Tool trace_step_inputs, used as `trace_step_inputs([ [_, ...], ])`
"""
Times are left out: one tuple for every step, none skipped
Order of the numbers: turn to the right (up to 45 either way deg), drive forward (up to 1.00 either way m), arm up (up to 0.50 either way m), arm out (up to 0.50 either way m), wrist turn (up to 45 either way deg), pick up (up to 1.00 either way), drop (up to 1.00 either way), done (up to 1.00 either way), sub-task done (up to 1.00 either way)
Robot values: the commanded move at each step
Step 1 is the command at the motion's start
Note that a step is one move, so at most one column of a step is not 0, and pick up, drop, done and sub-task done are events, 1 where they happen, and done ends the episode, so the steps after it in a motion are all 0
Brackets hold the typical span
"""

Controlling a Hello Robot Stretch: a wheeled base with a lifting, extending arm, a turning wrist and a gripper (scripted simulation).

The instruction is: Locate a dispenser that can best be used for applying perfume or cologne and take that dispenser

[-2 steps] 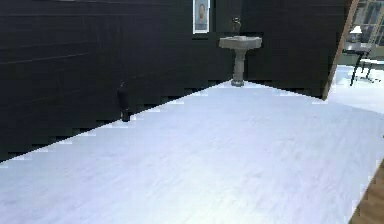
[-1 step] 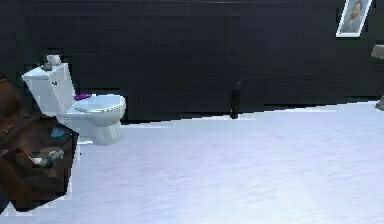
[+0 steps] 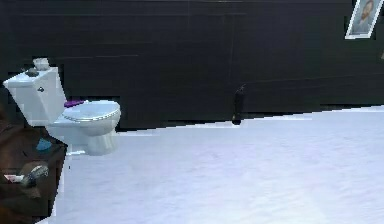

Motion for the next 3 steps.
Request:
trace_step_inputs([
  [-15.0, 0.00, 0.00, 0.00, 0.0, 0.00, 0.00, 0.00, 0.00],
  [0.0, 1.00, 0.00, 0.00, 0.0, 0.00, 0.00, 0.00, 0.00],
  [0.0, 0.55, 0.00, 0.00, 0.0, 0.00, 0.00, 0.00, 0.00],
])
